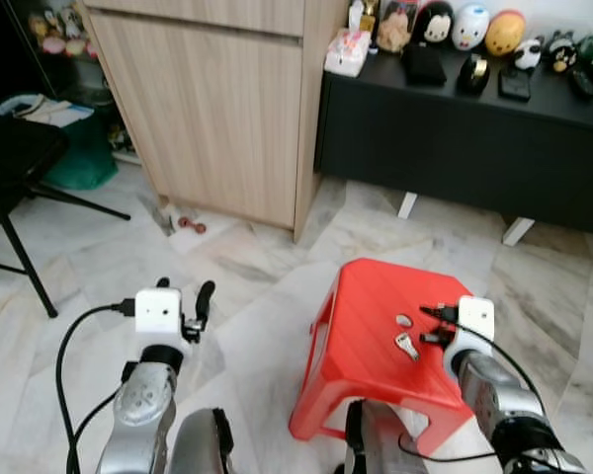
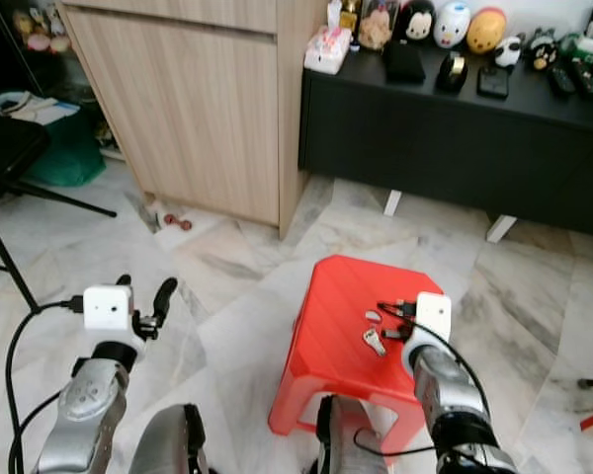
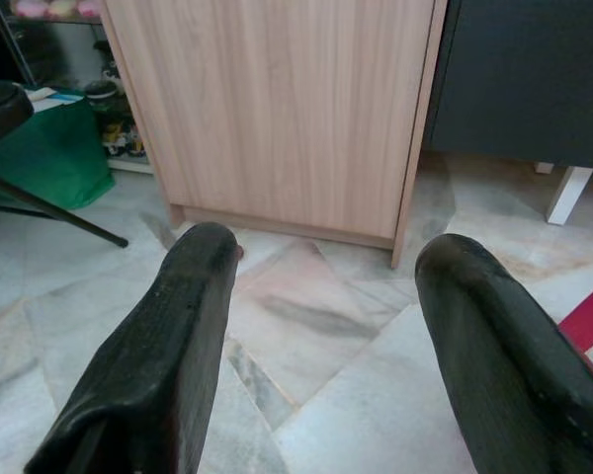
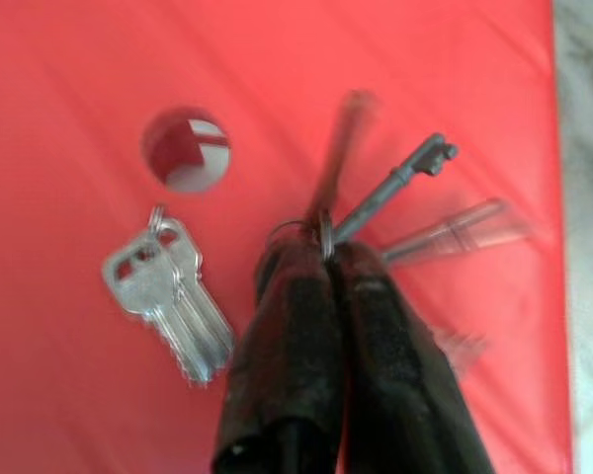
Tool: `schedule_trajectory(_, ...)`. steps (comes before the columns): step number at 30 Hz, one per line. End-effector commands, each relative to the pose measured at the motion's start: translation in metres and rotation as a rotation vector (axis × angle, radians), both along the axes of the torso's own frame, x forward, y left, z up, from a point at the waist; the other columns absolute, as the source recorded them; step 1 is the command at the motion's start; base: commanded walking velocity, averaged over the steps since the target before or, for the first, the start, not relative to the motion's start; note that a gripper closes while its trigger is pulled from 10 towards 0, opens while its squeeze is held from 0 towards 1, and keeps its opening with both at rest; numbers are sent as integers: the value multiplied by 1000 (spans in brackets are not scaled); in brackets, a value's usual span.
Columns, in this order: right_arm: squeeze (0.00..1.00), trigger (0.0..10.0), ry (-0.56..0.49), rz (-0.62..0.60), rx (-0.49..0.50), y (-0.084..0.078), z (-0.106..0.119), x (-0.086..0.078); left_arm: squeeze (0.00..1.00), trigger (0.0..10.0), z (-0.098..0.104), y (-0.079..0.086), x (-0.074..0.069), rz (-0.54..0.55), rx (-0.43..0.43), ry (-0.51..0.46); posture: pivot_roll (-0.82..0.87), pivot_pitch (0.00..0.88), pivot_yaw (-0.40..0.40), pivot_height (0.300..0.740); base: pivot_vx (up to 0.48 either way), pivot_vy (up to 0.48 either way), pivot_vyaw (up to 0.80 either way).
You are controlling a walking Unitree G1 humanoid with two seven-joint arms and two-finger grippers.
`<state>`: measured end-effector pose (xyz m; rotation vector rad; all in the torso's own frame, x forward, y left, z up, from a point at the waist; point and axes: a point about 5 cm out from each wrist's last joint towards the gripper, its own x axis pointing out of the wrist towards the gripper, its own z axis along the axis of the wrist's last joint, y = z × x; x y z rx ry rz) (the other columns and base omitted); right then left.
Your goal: Hang keys on a hook
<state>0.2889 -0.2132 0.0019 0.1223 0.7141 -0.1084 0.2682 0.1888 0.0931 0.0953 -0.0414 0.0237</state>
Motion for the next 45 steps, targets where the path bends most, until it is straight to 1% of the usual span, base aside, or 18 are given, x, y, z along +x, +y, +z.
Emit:
schedule_trajectory(1, 0, 10000, 108, -31, 64, 3, -20, -18, 0, 10000, -3, -4, -1, -12, 17, 10, -96, 104, -76, 596, 0, 0, 0)
schedule_trajectory(4, 0, 10000, 78, -59, 74, 2, -19, -17, 0, 10000, -3, -3, -1, -10, 19, 9, -96, 104, -76, 596, 0, 0, 0)
schedule_trajectory(8, 0, 10000, -286, -29, -85, -6, 31, 19, 0, 10000, -2, 1, -2, -6, 25, 9, -91, 111, -72, 596, 0, 0, 0)
schedule_trajectory(13, 0, 10000, -491, -58, -148, -12, 56, 26, 0, 10000, -3, 0, -3, -6, 27, 10, -90, 115, -73, 596, 0, 0, 0)
schedule_trajectory(15, 0, 10000, -515, -78, -138, -13, 58, 26, 0, 10000, -3, -1, -3, -7, 26, 10, -90, 115, -73, 596, 0, 0, 0)
schedule_trajectory(16, 0, 10000, -516, -78, -138, -13, 58, 26, 0, 10000, -3, -1, -3, -7, 26, 10, -92, 115, -72, 596, 0, 0, 0)
schedule_trajectory(19, 0, 10000, -216, -15, -181, -12, 21, 12, 0, 10000, -4, -1, -2, -10, 26, 13, -101, 112, -71, 596, 0, 0, 0)
schedule_trajectory(20, 0, 10000, -91, -27, -95, -9, 1, -1, 0, 10000, -3, -2, -2, -13, 28, 12, -97, 112, -71, 596, 0, 0, 0)
schedule_trajectory(23, 0, 10000, 48, -18, -51, -3, -19, -18, 0, 10000, -3, -2, -1, -11, 28, 10, -97, 112, -70, 596, 0, 0, 0)
schedule_trajectory(27, 0, 10000, -93, -19, -44, -1, -5, -5, 0, 10000, -2, -2, 0, -12, 29, 9, -94, 115, -67, 596, 0, 0, 0)
schedule_trajectory(29, 0, 10000, -278, -55, -52, -4, 22, 14, 0, 10000, -2, -1, 0, -12, 31, 9, -96, 115, -67, 596, 0, 0, 0)
schedule_trajectory(31, 0, 10000, -460, -54, -152, -9, 56, 31, 0, 10000, -2, -1, -1, -11, 33, 9, -95, 116, -67, 596, 0, 0, 0)
schedule_trajectory(35, 0, 10000, -568, -53, -144, -9, 74, 38, 0, 10000, -2, -1, -1, -9, 34, 9, -94, 116, -69, 596, 0, 0, 0)
schedule_trajectory(36, 0, 10000, -557, -48, -131, -8, 72, 38, 0, 10000, -3, -1, -1, -9, 34, 9, -94, 116, -69, 596, 0, 0, 0)
schedule_trajectory(38, 0, 10000, -255, -42, -110, -8, 30, 22, 0, 10000, -3, -2, -2, -11, 29, 11, -101, 114, -72, 596, 0, 0, 0)
schedule_trajectory(39, 0, 10000, -255, -42, -110, -8, 30, 22, 0, 10000, -3, -2, -2, -11, 29, 11, -101, 114, -72, 596, 0, 0, 0)
schedule_trajectory(41, 0, 10000, 35, -26, -62, -5, -15, -13, 0, 10000, -3, -3, -1, -11, 28, 9, -95, 113, -73, 596, 0, 0, 0)
schedule_trajectory(45, 0, 10000, 87, 3, -38, 1, -29, -28, 0, 10000, -3, -2, -1, -8, 31, 9, -96, 114, -72, 596, 0, 0, 0)
